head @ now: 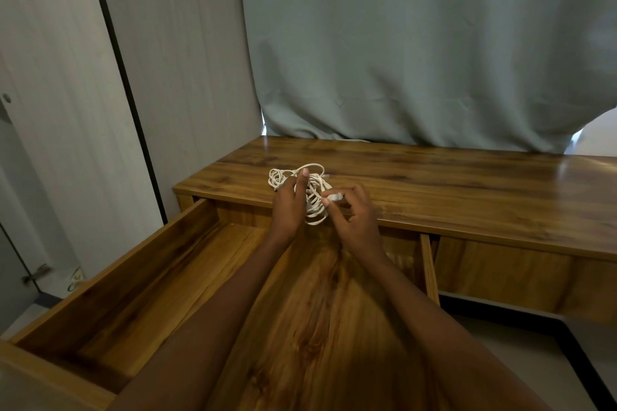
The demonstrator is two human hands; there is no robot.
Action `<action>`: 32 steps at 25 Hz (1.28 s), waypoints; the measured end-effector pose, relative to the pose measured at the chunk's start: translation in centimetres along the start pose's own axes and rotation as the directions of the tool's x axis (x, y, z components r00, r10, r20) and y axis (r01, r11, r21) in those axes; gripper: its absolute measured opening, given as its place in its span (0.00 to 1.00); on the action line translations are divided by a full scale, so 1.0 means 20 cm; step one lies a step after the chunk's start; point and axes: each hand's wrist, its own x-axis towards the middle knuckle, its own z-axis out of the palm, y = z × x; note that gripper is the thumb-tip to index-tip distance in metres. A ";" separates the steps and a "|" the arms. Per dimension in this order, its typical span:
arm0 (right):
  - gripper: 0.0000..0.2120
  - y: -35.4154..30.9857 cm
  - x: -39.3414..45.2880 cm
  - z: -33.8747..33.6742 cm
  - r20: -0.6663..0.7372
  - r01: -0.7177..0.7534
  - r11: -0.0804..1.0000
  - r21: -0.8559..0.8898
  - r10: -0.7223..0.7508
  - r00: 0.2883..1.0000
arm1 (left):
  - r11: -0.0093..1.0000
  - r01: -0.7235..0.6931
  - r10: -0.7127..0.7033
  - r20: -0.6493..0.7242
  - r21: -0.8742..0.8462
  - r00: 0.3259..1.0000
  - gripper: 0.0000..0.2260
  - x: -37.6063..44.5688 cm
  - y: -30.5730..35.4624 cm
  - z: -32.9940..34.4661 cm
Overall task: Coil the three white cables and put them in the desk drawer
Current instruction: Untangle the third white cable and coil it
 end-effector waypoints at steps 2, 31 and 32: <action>0.05 0.00 0.00 0.00 -0.091 -0.137 0.982 0.129 0.149 0.985 | 0.998 0.012 -0.011 0.020 -0.066 1.000 0.19 0.00 0.01 0.02; 0.07 0.04 0.07 -0.08 0.123 -0.490 0.285 0.824 0.753 0.646 | 0.922 -0.380 0.296 0.505 0.071 0.811 0.21 -0.11 -0.07 0.12; 0.06 0.04 0.07 -0.08 0.113 -0.514 0.342 0.787 0.738 0.665 | 0.922 -0.380 0.300 0.495 0.067 0.815 0.21 -0.12 -0.07 0.11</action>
